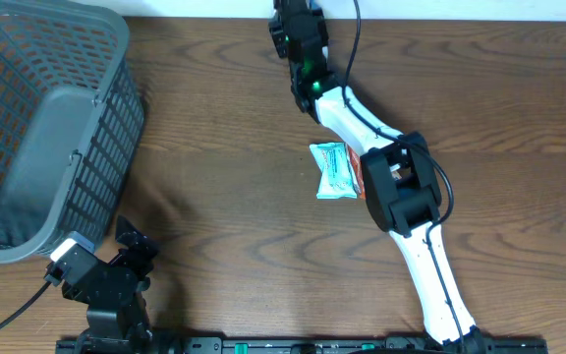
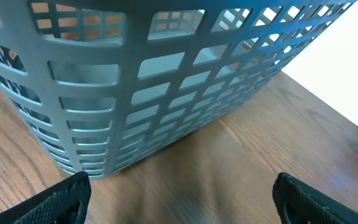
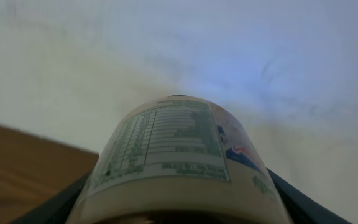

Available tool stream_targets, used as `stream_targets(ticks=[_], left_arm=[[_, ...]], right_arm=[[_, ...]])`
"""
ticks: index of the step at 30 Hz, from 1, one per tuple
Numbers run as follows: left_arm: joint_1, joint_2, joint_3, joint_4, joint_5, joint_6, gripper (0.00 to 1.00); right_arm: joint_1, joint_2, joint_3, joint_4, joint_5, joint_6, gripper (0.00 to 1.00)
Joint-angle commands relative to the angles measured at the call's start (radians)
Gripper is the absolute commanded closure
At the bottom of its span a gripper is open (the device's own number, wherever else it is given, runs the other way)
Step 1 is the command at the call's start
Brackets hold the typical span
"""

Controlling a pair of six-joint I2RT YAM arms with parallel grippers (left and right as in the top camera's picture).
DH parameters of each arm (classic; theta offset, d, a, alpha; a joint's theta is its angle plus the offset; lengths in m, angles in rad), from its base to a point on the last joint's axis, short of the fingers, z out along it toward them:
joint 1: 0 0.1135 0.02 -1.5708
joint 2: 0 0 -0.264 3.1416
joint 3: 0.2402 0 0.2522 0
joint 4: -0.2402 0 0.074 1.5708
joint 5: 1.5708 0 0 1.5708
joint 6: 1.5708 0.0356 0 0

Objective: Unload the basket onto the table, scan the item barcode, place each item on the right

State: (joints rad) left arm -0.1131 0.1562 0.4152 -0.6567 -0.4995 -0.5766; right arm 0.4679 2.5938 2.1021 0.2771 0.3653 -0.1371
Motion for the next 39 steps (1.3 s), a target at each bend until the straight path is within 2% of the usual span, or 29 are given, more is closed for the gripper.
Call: stream_targets(ticks=[1, 8, 14, 17, 23, 25, 26, 30, 34, 39], left_arm=[[-0.002, -0.003, 0.003, -0.001, -0.005, -0.005, 0.07], [-0.002, -0.003, 0.003, -0.001, -0.005, -0.005, 0.07], [-0.002, -0.003, 0.003, -0.001, -0.005, -0.005, 0.07], [-0.002, -0.003, 0.003, -0.001, -0.005, -0.005, 0.07], [-0.002, -0.003, 0.003, -0.001, -0.005, -0.005, 0.07], [-0.002, -0.003, 0.003, -0.001, -0.005, -0.005, 0.07], [-0.002, -0.003, 0.003, -0.001, -0.005, -0.005, 0.07], [-0.002, -0.003, 0.003, -0.001, -0.005, -0.005, 0.07], [-0.002, -0.003, 0.003, -0.001, -0.005, -0.005, 0.07], [-0.002, -0.003, 0.003, -0.001, -0.005, -0.005, 0.07]], right_arm=[[-0.006, -0.013, 0.011, 0.013, -0.004, -0.032, 0.48], [-0.016, -0.016, 0.012, -0.032, 0.014, -0.033, 0.48], [-0.016, -0.085, 0.012, -0.134, 0.128, -0.040, 0.51], [-0.018, -0.155, 0.012, -0.220, 0.135, -0.073, 0.50], [-0.051, -0.327, 0.012, -0.553, 0.185, -0.084, 0.52], [-0.083, -0.377, 0.012, -0.700, 0.198, -0.032, 0.48], [-0.114, -0.407, 0.012, -0.814, 0.199, 0.034, 0.47], [-0.235, -0.445, 0.012, -1.099, 0.185, 0.273, 0.45], [-0.389, -0.443, 0.010, -1.293, 0.090, 0.385, 0.47], [-0.600, -0.441, 0.009, -1.422, -0.031, 0.471, 0.51]])
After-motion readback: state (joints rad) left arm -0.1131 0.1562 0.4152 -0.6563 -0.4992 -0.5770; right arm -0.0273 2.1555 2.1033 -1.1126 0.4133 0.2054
